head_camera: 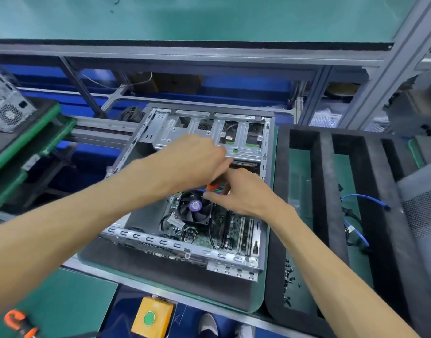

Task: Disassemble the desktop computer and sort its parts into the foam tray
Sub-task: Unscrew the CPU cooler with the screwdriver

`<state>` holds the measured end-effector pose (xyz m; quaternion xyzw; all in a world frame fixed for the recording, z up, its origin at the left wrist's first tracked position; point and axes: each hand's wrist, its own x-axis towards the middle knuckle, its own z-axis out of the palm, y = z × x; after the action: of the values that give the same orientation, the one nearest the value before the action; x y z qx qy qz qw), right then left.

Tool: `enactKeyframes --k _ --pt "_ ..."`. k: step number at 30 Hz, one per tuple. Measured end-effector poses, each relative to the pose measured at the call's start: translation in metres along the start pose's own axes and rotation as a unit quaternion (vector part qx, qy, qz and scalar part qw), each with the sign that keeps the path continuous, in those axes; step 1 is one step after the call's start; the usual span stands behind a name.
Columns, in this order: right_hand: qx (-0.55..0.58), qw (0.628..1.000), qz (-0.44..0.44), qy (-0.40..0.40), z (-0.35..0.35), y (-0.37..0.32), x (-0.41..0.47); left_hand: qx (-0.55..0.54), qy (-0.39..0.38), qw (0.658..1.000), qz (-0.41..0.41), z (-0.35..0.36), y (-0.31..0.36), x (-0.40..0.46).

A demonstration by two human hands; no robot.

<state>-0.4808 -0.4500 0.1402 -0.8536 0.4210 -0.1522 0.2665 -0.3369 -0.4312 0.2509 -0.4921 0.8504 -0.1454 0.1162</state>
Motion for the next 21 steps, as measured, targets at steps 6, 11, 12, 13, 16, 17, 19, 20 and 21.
enactKeyframes --k 6,11,12,13,16,17,19,20,21 --pt "0.032 0.999 0.018 0.001 -0.001 0.000 -0.001 -0.062 -0.029 0.997 0.022 -0.010 0.005 -0.003" --pt "-0.016 0.999 0.011 -0.032 0.001 -0.002 0.002 -0.099 -0.015 0.995 0.020 -0.008 -0.006 -0.006" --pt "-0.035 0.999 0.012 -0.038 0.001 -0.004 0.002 -0.083 0.005 0.996 -0.030 -0.002 -0.003 -0.007" --pt "-0.047 0.998 0.019 -0.042 0.000 -0.007 0.001 -0.066 0.026 0.994 -0.077 0.002 -0.001 -0.007" --pt "-0.025 0.998 0.014 -0.049 -0.001 -0.012 0.005 -0.086 0.039 0.990 -0.109 0.011 0.000 -0.016" --pt "-0.012 0.998 0.010 -0.063 -0.001 -0.015 0.008 -0.103 0.027 0.990 -0.088 0.011 -0.003 -0.020" --pt "0.010 0.997 -0.005 -0.077 -0.003 -0.024 0.014 -0.120 0.029 0.990 -0.074 0.006 -0.019 -0.032" --pt "0.039 0.996 -0.019 -0.074 -0.004 -0.031 0.019 -0.120 0.053 0.988 -0.085 -0.001 -0.030 -0.040" --pt "0.085 0.993 -0.037 -0.068 -0.003 -0.041 0.025 -0.112 0.091 0.984 -0.102 -0.007 -0.041 -0.048"
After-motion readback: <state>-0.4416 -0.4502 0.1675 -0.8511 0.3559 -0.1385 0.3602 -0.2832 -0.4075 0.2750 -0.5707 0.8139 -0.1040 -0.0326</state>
